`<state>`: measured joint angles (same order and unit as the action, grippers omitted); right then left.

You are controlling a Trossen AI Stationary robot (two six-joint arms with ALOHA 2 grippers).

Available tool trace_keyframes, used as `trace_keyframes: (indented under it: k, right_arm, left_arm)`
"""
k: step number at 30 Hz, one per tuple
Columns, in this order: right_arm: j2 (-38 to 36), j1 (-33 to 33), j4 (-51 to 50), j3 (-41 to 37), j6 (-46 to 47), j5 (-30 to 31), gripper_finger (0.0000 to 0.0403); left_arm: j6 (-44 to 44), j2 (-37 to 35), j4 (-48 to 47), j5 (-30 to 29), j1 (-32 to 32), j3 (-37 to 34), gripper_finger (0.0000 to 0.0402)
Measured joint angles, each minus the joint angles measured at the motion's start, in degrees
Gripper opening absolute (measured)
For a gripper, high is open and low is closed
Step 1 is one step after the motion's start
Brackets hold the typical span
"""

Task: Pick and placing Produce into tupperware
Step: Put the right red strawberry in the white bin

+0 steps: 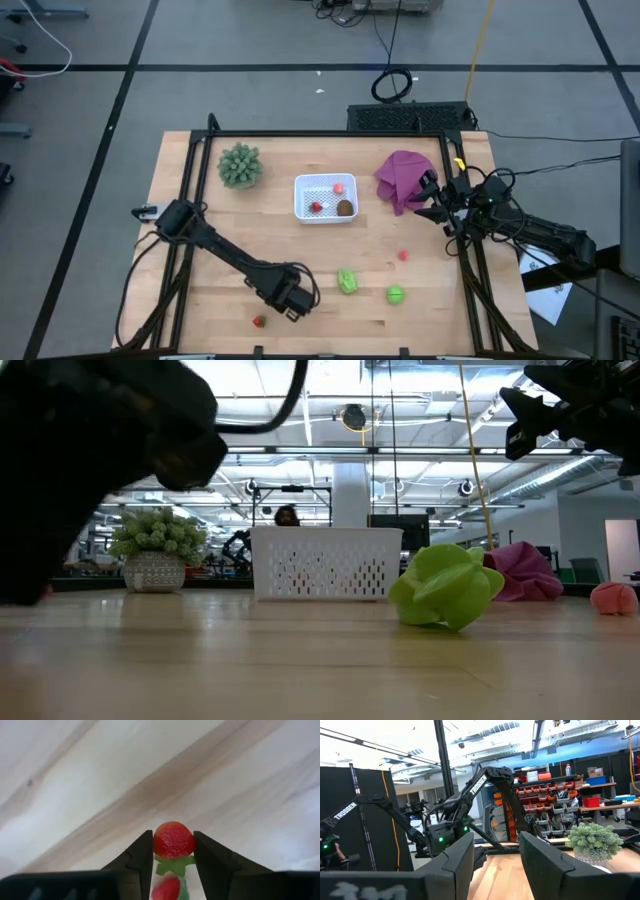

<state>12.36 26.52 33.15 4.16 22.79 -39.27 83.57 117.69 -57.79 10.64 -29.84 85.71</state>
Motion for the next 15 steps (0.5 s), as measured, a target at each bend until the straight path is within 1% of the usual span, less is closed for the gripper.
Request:
trace_keyframes:
  k: [3,9,15]
  right_arm:
    - [0.0,0.0,0.0,0.0,-0.1,0.0,0.0151]
    - [0.0,0.0,0.0,0.0,0.0,0.0,0.0151]
    - [0.0,0.0,0.0,0.0,0.0,0.0,0.0151]
  left_arm:
    - [-1.4,-1.3,-1.7,-0.2,0.8,0.0,0.0120]
    - [-5.6,-5.0,-4.4,-2.8,5.1,0.0,0.0127]
    - [-13.6,-9.8,-6.0,-5.2,12.0,0.1,0.0128]
